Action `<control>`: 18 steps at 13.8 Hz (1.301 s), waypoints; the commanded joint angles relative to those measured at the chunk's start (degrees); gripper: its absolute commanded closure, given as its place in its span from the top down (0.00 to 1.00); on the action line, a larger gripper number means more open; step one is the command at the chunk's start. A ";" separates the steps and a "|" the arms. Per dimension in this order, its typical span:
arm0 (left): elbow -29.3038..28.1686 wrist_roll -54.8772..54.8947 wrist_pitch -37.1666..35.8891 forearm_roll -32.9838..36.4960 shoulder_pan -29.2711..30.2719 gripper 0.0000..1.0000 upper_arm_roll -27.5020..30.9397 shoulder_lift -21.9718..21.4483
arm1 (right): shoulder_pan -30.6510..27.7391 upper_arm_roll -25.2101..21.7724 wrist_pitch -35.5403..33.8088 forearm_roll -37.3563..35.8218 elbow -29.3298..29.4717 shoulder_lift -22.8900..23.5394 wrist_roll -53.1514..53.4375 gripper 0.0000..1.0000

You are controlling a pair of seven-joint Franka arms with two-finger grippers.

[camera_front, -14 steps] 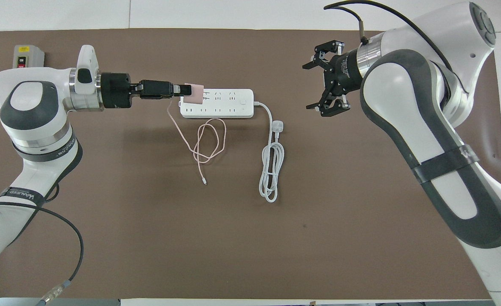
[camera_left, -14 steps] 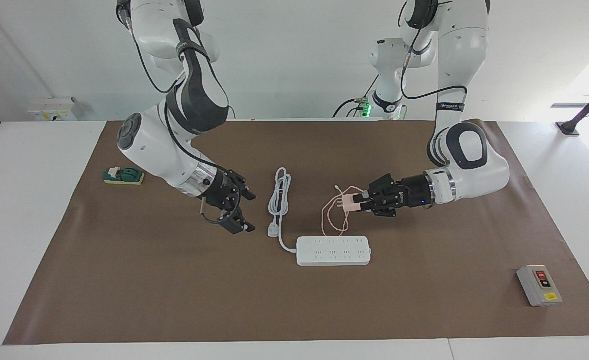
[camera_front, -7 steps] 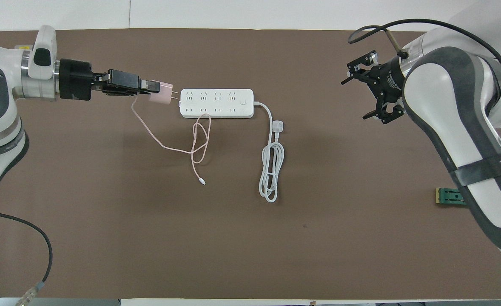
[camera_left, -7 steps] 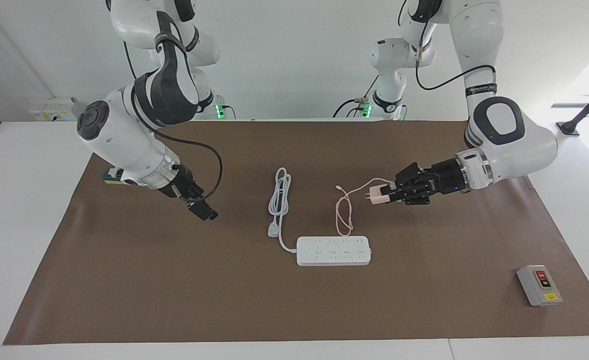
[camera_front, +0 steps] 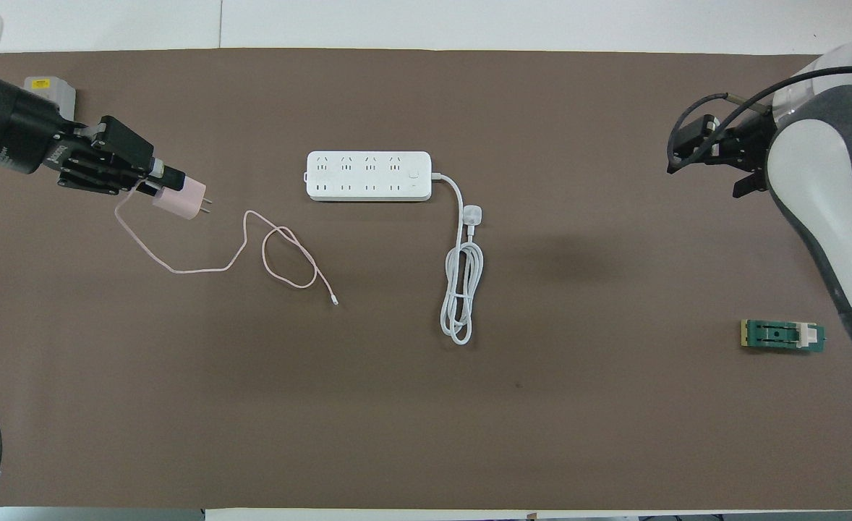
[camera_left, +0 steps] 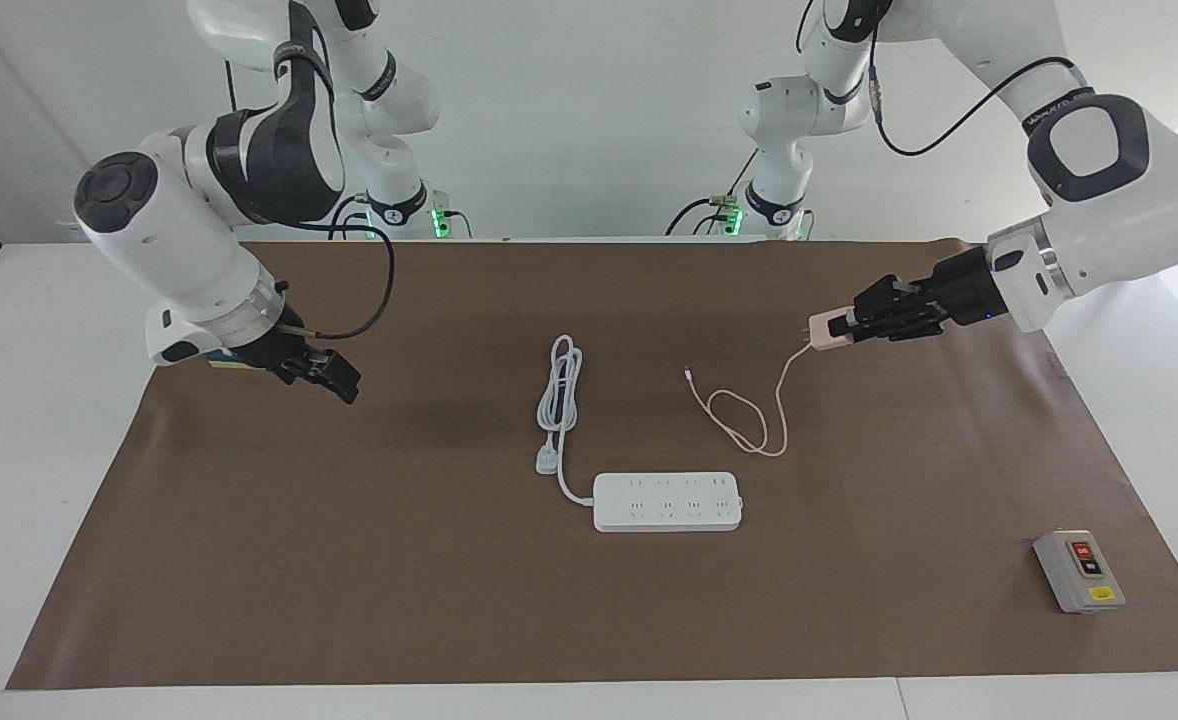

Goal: Plug charger into power strip

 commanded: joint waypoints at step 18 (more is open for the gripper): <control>11.30 -26.58 -6.35 28.15 0.08 0.00 0.67 -2.44 | -3.48 0.92 -13.40 -6.24 -8.87 -21.62 -15.78 1.00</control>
